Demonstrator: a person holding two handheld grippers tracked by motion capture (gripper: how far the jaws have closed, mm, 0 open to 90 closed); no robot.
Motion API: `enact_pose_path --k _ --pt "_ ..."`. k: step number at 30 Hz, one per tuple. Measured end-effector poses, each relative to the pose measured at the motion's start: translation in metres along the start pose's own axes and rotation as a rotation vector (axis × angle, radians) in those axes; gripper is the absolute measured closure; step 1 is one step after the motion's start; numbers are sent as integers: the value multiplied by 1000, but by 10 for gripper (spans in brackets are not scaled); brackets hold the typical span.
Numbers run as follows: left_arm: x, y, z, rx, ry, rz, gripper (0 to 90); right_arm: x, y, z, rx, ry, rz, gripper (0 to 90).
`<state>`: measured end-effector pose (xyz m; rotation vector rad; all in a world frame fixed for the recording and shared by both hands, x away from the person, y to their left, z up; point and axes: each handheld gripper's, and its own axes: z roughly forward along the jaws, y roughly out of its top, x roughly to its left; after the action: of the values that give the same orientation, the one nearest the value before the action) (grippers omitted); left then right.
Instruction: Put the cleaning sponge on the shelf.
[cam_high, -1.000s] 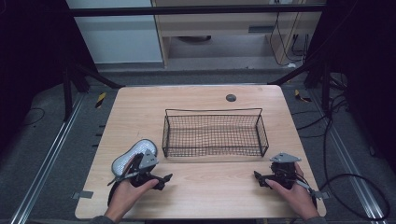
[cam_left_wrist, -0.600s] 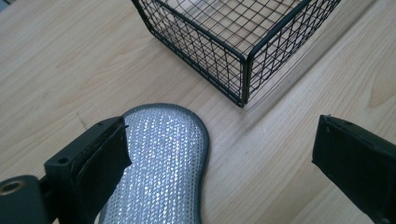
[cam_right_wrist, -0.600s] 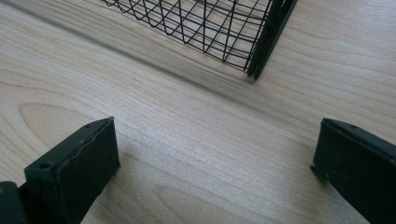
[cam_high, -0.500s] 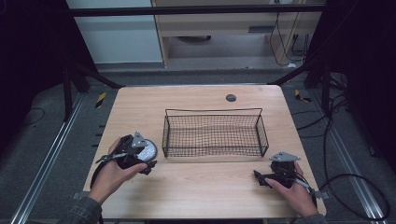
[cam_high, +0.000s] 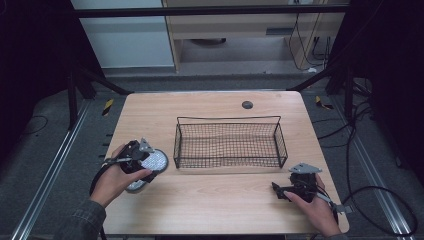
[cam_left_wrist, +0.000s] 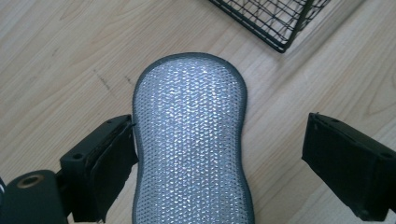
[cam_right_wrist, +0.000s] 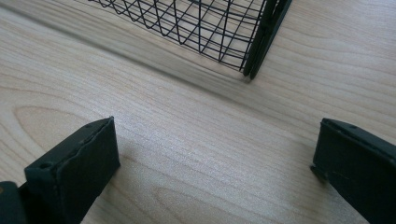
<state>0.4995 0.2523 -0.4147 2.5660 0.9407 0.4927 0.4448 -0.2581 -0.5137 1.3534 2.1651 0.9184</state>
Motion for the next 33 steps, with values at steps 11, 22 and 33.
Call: enact_pose_path --k 11,22,33 --pt "12 1 5 77 -31 -24 43 0 0 0 0 0 1 6" --pt "16 -6 22 121 -41 -39 43 1 -1 -1 0 3 3 5" --pt "28 -18 39 137 -51 -85 40 1 -1 -1 2 6 6 5"
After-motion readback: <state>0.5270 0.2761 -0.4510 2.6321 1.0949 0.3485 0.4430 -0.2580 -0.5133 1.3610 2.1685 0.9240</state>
